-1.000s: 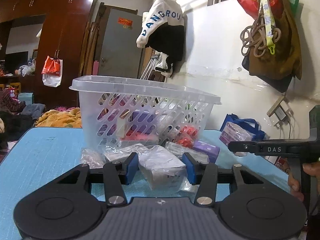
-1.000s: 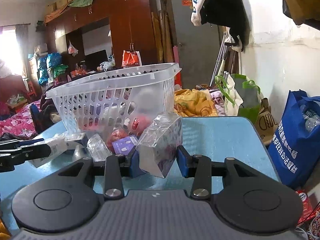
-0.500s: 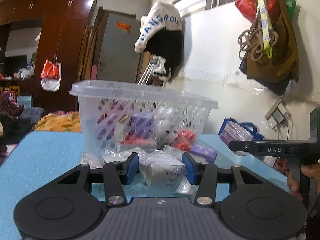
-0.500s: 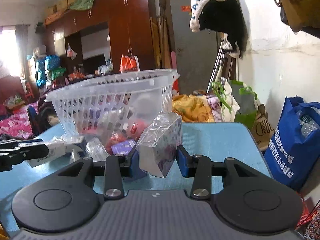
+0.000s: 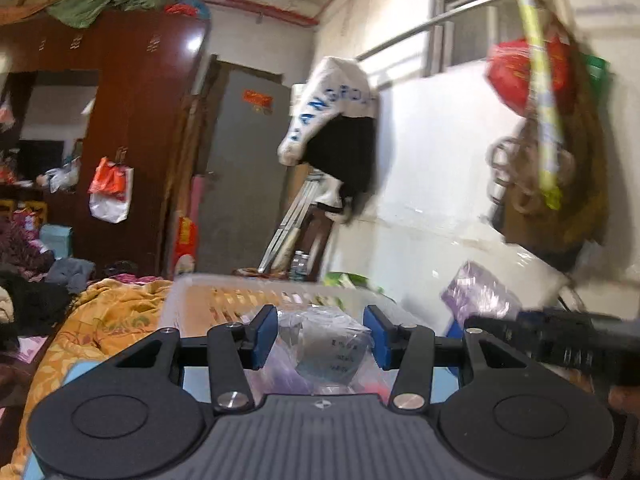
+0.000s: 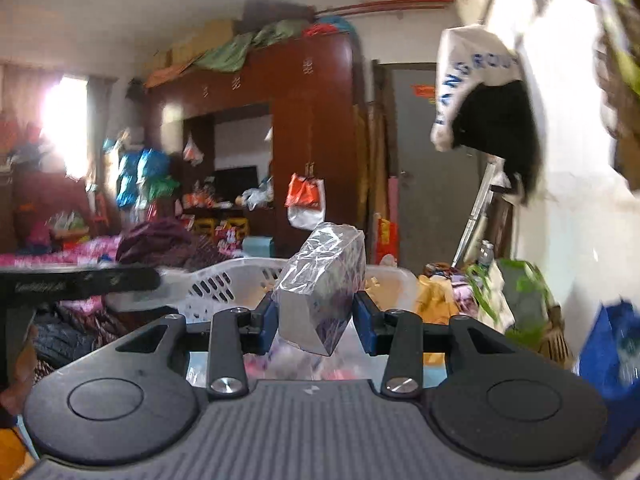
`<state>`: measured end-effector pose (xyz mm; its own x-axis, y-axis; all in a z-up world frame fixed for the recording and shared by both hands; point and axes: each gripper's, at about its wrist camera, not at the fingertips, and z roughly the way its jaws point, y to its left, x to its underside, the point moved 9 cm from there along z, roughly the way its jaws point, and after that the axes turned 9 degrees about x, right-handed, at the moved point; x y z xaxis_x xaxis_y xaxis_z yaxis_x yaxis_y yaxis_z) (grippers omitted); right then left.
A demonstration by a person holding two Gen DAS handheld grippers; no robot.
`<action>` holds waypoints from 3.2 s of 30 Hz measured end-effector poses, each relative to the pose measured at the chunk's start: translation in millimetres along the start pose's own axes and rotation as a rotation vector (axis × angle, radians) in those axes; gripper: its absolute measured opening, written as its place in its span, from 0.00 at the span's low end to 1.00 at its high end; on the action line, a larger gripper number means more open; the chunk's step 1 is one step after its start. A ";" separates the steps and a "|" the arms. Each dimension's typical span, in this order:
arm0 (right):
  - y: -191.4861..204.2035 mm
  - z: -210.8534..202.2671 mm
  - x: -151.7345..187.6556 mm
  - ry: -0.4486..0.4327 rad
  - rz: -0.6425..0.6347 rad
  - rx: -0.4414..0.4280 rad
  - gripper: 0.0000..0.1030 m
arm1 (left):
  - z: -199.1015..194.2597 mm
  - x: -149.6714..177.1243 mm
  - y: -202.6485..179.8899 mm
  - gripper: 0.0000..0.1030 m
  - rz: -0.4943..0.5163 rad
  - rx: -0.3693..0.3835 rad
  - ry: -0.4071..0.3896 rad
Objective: Organize objects
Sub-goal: 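Lift both held packs over the white basket and release them, then grasp a clear-wrapped packet with the left gripper while the right gripper grasps a purple box, then lift both held items over the white basket and open both grippers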
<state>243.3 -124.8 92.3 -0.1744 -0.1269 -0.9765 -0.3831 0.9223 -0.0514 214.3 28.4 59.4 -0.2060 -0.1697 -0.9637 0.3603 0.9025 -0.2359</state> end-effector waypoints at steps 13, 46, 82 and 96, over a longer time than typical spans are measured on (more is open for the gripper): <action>8.0 63.8 3.1 0.071 -0.070 0.045 0.98 | 72.4 -3.4 42.5 0.66 -0.075 -0.054 0.095; -16.5 29.3 121.3 0.275 -0.018 -0.062 0.47 | 2.6 122.3 84.6 0.82 -0.067 -0.190 0.355; -17.0 11.7 104.6 0.129 0.032 -0.053 0.41 | -9.3 98.8 62.5 0.50 -0.019 -0.084 0.158; -18.6 2.6 101.5 0.088 0.047 -0.058 0.41 | -21.5 93.8 59.3 0.50 -0.002 -0.070 0.103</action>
<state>235.1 -153.8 -6.4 -0.2711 -0.1180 -0.9553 -0.4238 0.9057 0.0084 196.8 74.5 -42.2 -0.3007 -0.1333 -0.9443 0.2962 0.9282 -0.2253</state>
